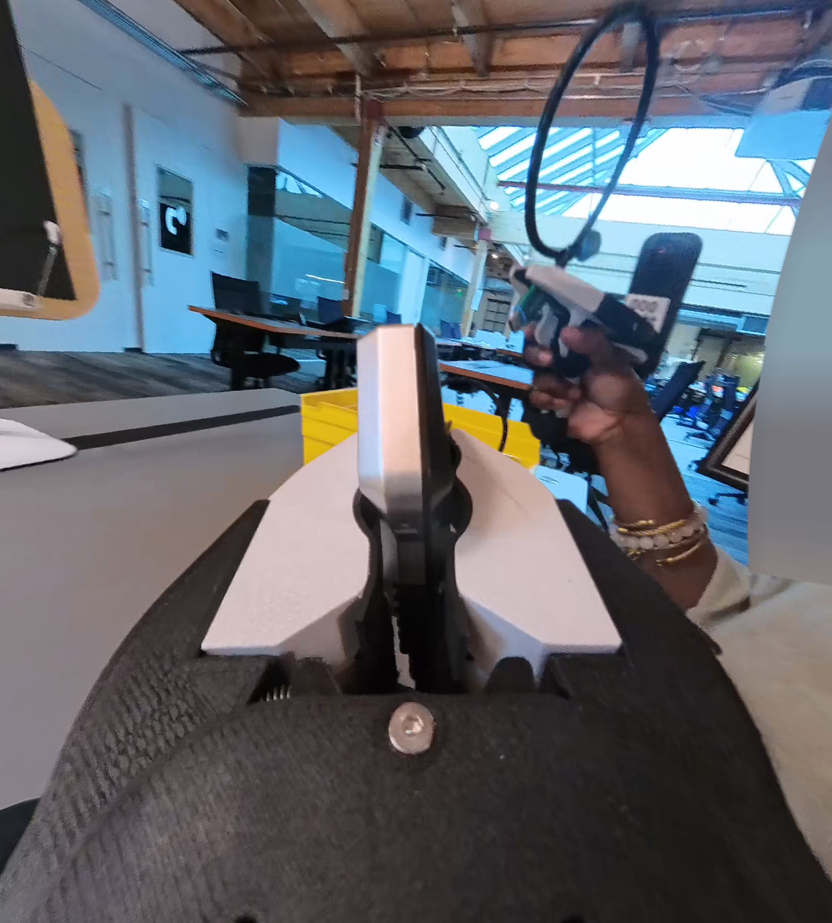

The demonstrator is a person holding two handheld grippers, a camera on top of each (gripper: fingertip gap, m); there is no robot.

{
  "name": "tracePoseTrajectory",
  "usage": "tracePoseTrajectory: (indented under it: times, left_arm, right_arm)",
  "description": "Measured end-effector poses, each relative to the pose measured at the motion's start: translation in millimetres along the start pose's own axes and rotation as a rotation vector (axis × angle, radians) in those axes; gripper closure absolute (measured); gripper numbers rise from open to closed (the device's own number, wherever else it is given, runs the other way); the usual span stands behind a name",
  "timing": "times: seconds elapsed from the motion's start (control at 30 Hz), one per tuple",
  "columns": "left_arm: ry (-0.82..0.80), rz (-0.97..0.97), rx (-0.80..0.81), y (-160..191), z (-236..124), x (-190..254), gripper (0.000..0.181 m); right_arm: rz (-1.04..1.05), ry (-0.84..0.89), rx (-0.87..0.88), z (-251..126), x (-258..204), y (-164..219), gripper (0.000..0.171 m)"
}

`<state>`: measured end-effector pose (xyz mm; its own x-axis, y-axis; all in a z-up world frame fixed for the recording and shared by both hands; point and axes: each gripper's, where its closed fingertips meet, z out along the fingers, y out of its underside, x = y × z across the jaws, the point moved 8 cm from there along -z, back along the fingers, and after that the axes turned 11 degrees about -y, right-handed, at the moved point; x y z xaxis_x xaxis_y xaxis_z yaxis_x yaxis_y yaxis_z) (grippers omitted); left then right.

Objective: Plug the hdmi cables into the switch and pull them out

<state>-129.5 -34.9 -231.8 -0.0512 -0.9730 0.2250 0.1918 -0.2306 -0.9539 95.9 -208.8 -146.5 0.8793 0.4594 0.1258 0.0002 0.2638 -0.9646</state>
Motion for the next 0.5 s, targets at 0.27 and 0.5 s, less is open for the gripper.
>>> tracePoseTrajectory:
  times: [0.27, 0.5]
  left_arm:
    - [-0.052, 0.018, 0.031, -3.9, -8.9, -11.3, 0.159]
    - [-0.080, 0.030, 0.022, -4.1, -7.9, -11.8, 0.159]
  right_arm:
    - [-0.021, 0.559, -0.474, -115.1, 15.8, -0.1, 0.161]
    - [0.244, 0.572, -0.733, -153.2, 21.0, 38.1, 0.161]
